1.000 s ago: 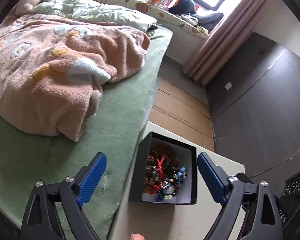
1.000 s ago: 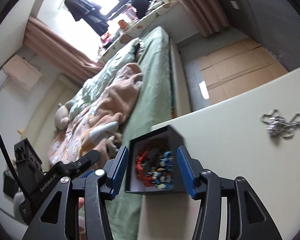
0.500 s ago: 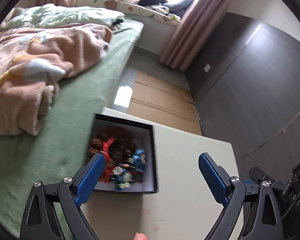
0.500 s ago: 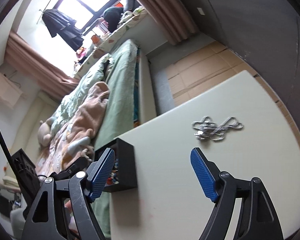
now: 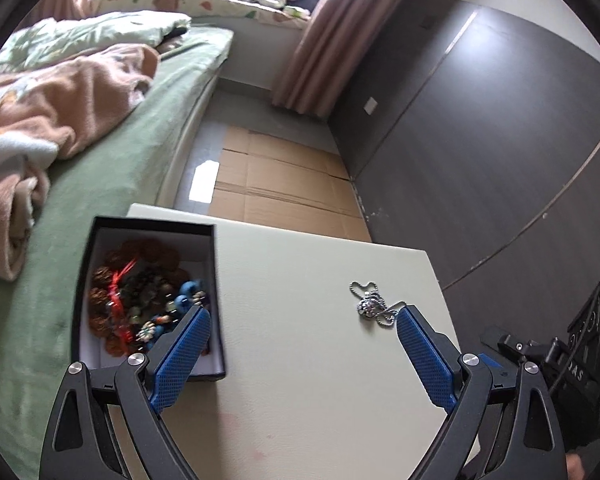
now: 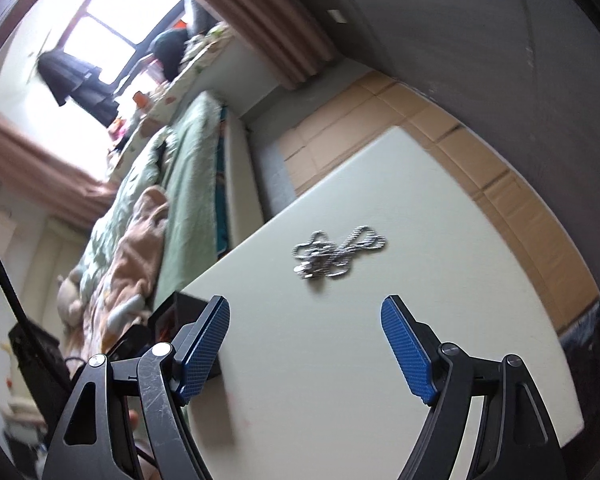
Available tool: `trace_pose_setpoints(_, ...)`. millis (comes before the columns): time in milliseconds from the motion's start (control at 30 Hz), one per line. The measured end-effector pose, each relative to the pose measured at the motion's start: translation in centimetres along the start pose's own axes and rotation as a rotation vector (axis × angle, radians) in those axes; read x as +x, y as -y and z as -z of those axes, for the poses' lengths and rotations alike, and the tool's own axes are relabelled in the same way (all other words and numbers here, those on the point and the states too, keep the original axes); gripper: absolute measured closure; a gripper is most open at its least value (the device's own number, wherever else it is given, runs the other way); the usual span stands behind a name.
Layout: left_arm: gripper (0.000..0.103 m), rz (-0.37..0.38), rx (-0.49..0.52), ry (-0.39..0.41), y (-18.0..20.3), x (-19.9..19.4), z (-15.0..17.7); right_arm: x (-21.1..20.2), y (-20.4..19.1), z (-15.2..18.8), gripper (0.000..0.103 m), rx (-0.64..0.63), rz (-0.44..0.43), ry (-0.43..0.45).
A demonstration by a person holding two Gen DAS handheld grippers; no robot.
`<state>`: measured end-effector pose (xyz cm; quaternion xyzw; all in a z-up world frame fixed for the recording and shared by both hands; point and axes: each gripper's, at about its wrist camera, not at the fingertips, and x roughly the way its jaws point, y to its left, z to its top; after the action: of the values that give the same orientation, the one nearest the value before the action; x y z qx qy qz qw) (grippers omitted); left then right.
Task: Organize jewelry
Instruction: 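Grasp the silver chain necklace with the left gripper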
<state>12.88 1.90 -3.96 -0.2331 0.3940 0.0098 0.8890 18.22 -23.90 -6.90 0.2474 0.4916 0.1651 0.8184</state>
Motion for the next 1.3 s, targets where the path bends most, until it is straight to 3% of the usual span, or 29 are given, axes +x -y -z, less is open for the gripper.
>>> trace_pose_setpoints(467, 0.024, 0.043, 0.173, -0.072, 5.2, 5.6, -0.2, 0.1, 4.3, -2.0, 0.024, 0.158, 0.078, -0.024)
trace_pose_setpoints(767, 0.025, 0.019, 0.268, -0.113, 7.6, 10.2, 0.7, 0.5, 5.2, -3.8, 0.024, 0.2, 0.094, -0.026)
trace_pose_setpoints(1067, 0.025, -0.005, 0.362, -0.224, 9.3, 15.3, 1.6, 0.9, 5.8, -5.8, 0.024, 0.242, 0.104, 0.002)
trace_pose_setpoints(1300, 0.025, -0.076, 0.427, -0.17, 10.8, 16.1, 2.5, 1.7, 6.0, -5.9, 0.025, 0.269, 0.094, -0.008)
